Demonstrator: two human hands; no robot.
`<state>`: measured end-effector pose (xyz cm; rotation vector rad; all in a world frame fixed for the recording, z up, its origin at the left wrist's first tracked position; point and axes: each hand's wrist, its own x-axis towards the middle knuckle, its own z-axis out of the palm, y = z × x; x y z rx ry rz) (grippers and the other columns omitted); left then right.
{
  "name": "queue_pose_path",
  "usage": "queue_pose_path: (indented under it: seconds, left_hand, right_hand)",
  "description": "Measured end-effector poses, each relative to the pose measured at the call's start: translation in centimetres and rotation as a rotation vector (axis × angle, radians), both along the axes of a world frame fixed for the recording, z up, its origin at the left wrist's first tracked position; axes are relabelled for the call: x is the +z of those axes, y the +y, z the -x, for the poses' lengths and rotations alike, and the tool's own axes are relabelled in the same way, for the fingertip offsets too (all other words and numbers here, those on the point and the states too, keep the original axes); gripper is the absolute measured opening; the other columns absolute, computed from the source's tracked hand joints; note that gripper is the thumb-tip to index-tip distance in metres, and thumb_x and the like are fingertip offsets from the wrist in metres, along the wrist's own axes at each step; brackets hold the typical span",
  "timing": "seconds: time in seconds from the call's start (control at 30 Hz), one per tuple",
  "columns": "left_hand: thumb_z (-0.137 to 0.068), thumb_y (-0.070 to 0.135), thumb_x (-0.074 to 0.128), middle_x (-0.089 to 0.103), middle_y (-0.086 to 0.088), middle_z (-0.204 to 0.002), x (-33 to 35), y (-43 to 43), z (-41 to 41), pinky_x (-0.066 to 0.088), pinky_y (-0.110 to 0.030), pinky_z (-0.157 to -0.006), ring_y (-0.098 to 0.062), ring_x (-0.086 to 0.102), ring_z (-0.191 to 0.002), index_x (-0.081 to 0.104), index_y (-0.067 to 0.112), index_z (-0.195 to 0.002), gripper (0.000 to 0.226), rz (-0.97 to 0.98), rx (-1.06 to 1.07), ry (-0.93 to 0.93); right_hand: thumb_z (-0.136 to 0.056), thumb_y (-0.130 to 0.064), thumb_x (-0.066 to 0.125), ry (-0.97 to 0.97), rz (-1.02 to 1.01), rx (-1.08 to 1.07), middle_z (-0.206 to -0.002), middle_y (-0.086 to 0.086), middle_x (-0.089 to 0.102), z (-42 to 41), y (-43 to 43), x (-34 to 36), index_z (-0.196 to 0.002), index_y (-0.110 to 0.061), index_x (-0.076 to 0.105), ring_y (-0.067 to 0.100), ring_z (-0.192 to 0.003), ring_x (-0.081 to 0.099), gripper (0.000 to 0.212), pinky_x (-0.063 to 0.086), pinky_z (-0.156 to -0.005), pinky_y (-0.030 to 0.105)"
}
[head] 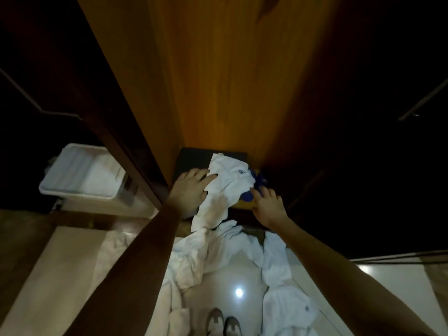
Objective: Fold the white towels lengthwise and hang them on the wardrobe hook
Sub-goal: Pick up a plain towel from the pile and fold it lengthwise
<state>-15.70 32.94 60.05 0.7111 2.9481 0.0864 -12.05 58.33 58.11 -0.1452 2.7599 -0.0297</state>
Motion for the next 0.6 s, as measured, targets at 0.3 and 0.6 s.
queue_pose_path:
  seconds: [0.3,0.6]
  left_hand:
    - [-0.081,0.013,0.067,0.057,-0.016,-0.128,-11.9,-2.4,0.0,0.046,-0.042,-0.092,-0.035,0.054,-0.113,0.057,0.012,-0.131,0.051,-0.167,0.05,-0.097]
    - [-0.093,0.025,0.052,0.04,0.0,-0.145,-23.9,-1.3,10.4,0.041,-0.035,-0.097,-0.022,0.046,-0.124,0.039,0.028,-0.143,0.053,-0.103,0.145,-0.161]
  right_hand:
    - [-0.095,-0.021,0.049,-0.078,0.079,-0.102,-0.148,0.016,0.031,2.2,-1.5,-11.8,-0.148,-0.015,0.026,0.036,-0.134,0.031,0.057,0.031,-0.106,0.044]
    - [-0.098,-0.026,0.047,-0.09,0.129,-0.107,-0.148,0.016,0.032,12.7,-2.2,-23.0,-0.149,-0.019,0.03,0.036,-0.13,0.036,0.053,0.034,-0.102,0.043]
